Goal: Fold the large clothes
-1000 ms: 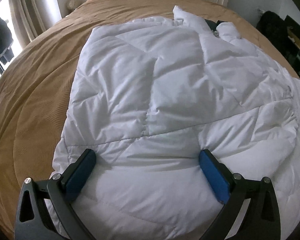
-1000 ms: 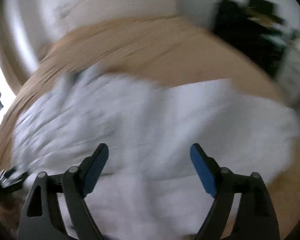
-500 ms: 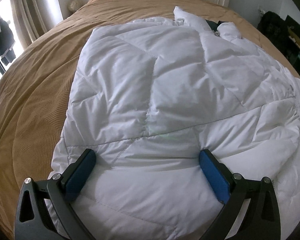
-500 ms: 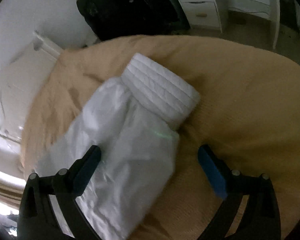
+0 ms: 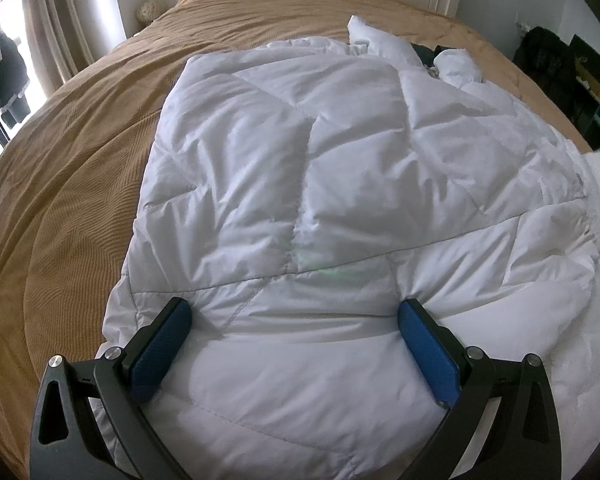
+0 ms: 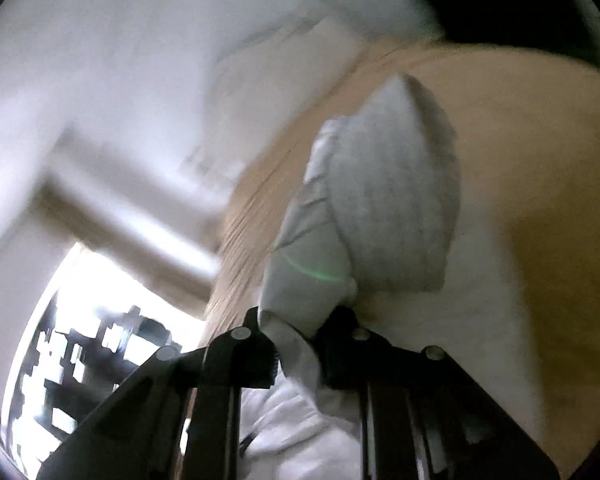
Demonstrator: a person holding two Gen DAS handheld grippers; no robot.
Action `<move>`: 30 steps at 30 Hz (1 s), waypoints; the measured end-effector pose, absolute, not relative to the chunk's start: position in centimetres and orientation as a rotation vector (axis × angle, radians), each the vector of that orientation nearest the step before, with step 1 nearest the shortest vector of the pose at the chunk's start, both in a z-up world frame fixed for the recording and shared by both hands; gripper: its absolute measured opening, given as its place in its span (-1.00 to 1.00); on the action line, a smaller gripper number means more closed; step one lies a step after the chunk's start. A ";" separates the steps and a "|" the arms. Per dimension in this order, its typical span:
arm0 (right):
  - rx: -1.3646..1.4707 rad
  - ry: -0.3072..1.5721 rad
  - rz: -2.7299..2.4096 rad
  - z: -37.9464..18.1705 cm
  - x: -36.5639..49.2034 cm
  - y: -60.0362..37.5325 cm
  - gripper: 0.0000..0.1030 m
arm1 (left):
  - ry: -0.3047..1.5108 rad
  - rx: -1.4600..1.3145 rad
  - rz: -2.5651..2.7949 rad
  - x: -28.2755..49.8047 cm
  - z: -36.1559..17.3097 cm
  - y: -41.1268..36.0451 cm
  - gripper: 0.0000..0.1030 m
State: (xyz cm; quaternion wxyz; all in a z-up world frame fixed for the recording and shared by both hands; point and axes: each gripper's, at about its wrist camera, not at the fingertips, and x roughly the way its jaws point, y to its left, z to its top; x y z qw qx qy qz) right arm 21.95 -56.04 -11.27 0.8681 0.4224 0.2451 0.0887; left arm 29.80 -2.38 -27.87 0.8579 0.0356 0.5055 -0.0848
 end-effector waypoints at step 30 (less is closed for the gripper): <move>0.363 0.761 0.199 -16.3 25.1 -35.0 0.95 | 0.951 -0.011 -0.459 33.8 -19.4 -12.4 0.99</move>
